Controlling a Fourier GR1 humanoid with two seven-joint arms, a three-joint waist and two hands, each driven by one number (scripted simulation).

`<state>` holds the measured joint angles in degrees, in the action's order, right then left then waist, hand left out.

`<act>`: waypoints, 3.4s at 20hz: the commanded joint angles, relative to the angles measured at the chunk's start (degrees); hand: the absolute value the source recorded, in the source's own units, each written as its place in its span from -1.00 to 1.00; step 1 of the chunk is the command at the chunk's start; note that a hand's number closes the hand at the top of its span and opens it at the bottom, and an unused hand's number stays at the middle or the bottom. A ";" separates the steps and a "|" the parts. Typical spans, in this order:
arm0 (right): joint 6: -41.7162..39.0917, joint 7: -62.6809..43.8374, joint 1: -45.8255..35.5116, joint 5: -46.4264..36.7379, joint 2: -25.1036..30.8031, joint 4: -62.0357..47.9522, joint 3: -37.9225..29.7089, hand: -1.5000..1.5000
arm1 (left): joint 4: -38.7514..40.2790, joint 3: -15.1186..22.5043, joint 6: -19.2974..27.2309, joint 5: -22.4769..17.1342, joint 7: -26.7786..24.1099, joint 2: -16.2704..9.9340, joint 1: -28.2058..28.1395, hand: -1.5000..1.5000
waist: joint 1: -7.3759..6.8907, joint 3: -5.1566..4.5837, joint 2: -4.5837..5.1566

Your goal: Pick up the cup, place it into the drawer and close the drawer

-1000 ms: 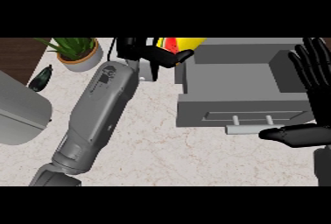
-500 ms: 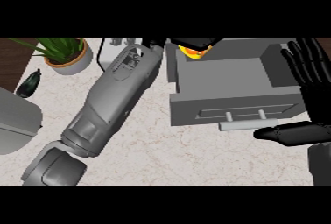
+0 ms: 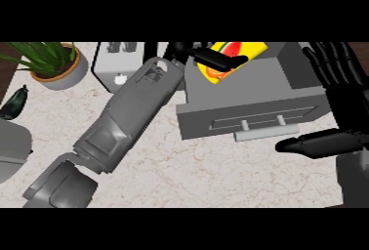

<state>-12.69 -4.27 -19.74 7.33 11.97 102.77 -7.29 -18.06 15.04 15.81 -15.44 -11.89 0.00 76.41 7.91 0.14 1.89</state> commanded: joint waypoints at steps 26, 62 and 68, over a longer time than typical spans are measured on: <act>-23.94 -4.10 2.33 -7.51 12.10 -0.12 17.50 -1.00 | -3.93 -0.41 2.49 -21.20 -15.80 0.00 -3.31 -1.00 | -2.67 -0.04 -0.70; 3.24 24.91 -34.44 -31.21 11.40 -74.68 7.06 1.00 | -23.58 -0.09 -13.36 -23.66 -16.80 -10.94 -26.65 -1.00 | -18.07 0.11 0.43; -0.05 24.31 -35.39 -29.10 13.36 -73.38 5.79 1.00 | -24.43 -0.16 -14.29 -23.89 -16.30 -11.92 -27.78 -1.00 | -19.10 0.07 0.78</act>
<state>-18.01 24.25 -44.62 -21.89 19.29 31.87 3.49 -41.93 14.86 2.29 -39.24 -28.23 -11.39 49.39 -9.24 0.68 1.60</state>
